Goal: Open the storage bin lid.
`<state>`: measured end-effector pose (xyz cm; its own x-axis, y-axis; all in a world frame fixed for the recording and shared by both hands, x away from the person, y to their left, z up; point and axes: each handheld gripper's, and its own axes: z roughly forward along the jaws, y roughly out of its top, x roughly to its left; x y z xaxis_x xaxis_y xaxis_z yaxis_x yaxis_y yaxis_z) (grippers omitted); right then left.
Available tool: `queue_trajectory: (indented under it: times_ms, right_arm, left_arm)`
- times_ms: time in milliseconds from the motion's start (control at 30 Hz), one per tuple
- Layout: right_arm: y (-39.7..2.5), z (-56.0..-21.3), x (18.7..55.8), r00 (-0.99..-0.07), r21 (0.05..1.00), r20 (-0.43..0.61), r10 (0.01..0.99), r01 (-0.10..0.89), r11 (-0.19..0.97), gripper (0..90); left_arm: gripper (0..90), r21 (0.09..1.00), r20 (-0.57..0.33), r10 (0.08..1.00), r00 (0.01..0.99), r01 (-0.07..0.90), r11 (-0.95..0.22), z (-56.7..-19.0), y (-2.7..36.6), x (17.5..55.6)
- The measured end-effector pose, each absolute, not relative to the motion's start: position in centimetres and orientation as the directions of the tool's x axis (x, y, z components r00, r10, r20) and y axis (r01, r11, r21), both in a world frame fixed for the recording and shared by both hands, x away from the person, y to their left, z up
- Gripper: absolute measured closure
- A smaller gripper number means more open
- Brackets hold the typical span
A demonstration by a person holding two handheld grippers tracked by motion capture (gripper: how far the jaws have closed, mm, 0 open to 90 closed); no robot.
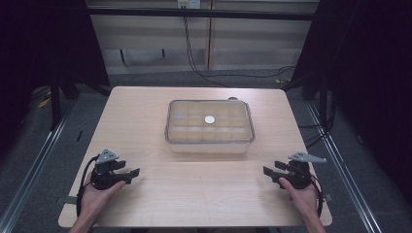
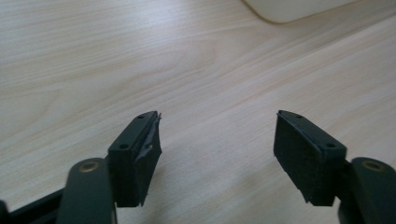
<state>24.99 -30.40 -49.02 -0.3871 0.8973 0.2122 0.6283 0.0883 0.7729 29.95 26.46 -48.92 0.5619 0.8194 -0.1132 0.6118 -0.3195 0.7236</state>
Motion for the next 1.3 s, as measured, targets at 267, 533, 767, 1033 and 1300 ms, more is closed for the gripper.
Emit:
queue_trajectory:
  times_ms: [267, 533, 767, 1033, 1300]
  right_arm:
    - [-30.2, -49.2, 25.5, -0.407, 0.741, 0.222, 0.886, 0.660, 0.118, 37.7]
    - [-30.5, -48.4, 25.6, -0.425, 0.737, 0.244, 0.872, 0.665, 0.118, 35.8]
    - [-29.9, -47.5, 25.9, -0.445, 0.726, 0.244, 0.862, 0.673, 0.141, 31.3]
    - [-29.2, -45.9, 27.2, -0.450, 0.729, 0.238, 0.861, 0.669, 0.147, 26.0]
    - [-29.5, -44.3, 29.7, -0.467, 0.729, 0.275, 0.840, 0.672, 0.135, 31.2]
  left_arm:
    - [28.8, 0.707, -0.137, 0.816, 0.562, 0.632, -0.317, -48.9, 26.2, 30.3]
    - [27.2, 0.715, -0.159, 0.813, 0.560, 0.633, -0.296, -48.3, 26.0, 30.4]
    - [26.7, 0.709, -0.125, 0.792, 0.598, 0.612, -0.350, -47.3, 24.1, 30.8]
    - [27.9, 0.709, -0.170, 0.765, 0.621, 0.617, -0.343, -45.5, 22.4, 32.3]
    - [26.0, 0.723, -0.158, 0.756, 0.635, 0.596, -0.349, -43.8, 20.6, 34.6]
